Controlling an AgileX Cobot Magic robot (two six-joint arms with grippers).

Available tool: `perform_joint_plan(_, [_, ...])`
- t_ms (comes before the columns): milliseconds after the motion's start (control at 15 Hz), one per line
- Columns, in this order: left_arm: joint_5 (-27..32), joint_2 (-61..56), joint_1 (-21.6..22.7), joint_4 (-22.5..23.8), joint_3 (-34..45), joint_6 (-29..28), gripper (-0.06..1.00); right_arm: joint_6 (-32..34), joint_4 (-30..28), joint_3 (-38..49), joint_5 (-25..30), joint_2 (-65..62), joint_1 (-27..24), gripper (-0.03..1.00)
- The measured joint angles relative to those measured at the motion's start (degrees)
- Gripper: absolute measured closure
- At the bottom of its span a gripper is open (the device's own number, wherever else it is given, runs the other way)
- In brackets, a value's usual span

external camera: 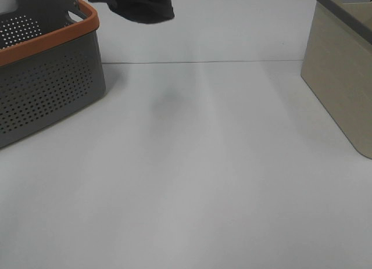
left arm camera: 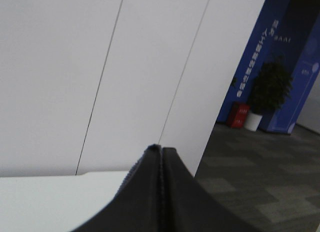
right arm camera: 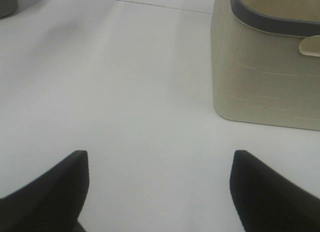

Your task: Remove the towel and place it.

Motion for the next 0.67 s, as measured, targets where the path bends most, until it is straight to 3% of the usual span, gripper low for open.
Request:
perform_joint_plan(267, [7.91,6.02,-4.53,7.73,0.00,-4.01,0.94,0.00,0.00,0.00,0.00,0.00,0.00,0.20])
perform_joint_plan(467, [12.43,9.57,-6.42,10.83,0.00,-4.58,0.94,0.00,0.00,0.00,0.00,0.00,0.00,0.20])
perform_joint_plan(533, [16.50,11.34,-8.59,12.61,0.46,-4.64,0.94,0.00,0.06,0.00,0.00,0.00,0.00,0.20])
perform_joint_plan(667, [17.42,11.86,-10.60,14.04,5.44,-5.27,0.94,0.00,0.11,0.00,0.00,0.00,0.00,0.20])
